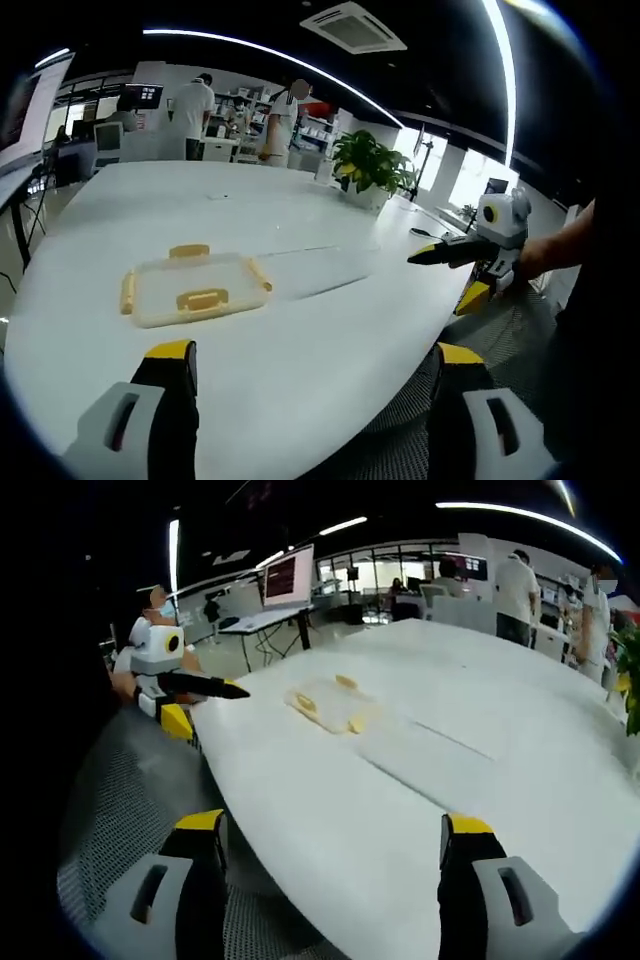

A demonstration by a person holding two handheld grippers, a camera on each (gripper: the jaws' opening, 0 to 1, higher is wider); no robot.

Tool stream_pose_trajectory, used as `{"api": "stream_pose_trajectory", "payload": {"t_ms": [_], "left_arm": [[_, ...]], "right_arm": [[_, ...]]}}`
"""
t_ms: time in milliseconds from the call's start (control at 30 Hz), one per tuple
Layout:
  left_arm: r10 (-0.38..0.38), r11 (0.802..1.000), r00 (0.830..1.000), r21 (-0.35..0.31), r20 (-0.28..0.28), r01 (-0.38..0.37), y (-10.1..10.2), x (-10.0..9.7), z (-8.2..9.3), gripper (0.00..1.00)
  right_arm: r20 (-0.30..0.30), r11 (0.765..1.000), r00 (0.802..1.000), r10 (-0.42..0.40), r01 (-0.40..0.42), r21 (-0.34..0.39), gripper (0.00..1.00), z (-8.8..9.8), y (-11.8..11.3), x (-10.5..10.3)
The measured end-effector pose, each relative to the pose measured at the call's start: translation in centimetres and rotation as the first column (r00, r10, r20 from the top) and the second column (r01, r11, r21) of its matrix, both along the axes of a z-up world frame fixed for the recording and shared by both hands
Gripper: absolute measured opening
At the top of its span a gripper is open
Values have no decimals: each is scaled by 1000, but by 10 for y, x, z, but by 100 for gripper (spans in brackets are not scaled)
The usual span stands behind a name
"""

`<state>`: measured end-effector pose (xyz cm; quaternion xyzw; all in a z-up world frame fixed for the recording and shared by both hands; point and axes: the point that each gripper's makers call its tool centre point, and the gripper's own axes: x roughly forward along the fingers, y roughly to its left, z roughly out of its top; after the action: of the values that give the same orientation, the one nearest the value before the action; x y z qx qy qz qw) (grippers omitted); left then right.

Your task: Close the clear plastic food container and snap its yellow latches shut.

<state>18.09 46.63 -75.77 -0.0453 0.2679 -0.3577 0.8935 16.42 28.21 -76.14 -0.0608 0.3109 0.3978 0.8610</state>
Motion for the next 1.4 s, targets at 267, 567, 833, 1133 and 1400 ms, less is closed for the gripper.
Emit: {"api": "stream_pose_trajectory", "payload": {"t_ms": [267, 567, 833, 1133, 1400], "left_arm": [[10, 1000, 1000, -1, -14, -10, 10, 9, 6, 98], [44, 997, 997, -60, -63, -48, 11, 16, 13, 95], [65, 997, 995, -39, -79, -68, 15, 19, 6, 90], [37, 998, 995, -57, -94, -42, 22, 23, 6, 81], [5, 999, 988, -53, -155, -14, 32, 28, 3, 72]], "right_arm": [[-36, 996, 998, -50, 53, 75, 93, 10, -2, 10], [-89, 979, 991, -98, 112, 170, 90, 22, 7, 19], [-91, 978, 990, -107, 121, 169, 87, 22, 22, 37], [-73, 971, 992, -98, 112, 213, 82, 41, 41, 46], [-96, 975, 993, -70, 88, 203, 77, 38, 52, 48]]}}
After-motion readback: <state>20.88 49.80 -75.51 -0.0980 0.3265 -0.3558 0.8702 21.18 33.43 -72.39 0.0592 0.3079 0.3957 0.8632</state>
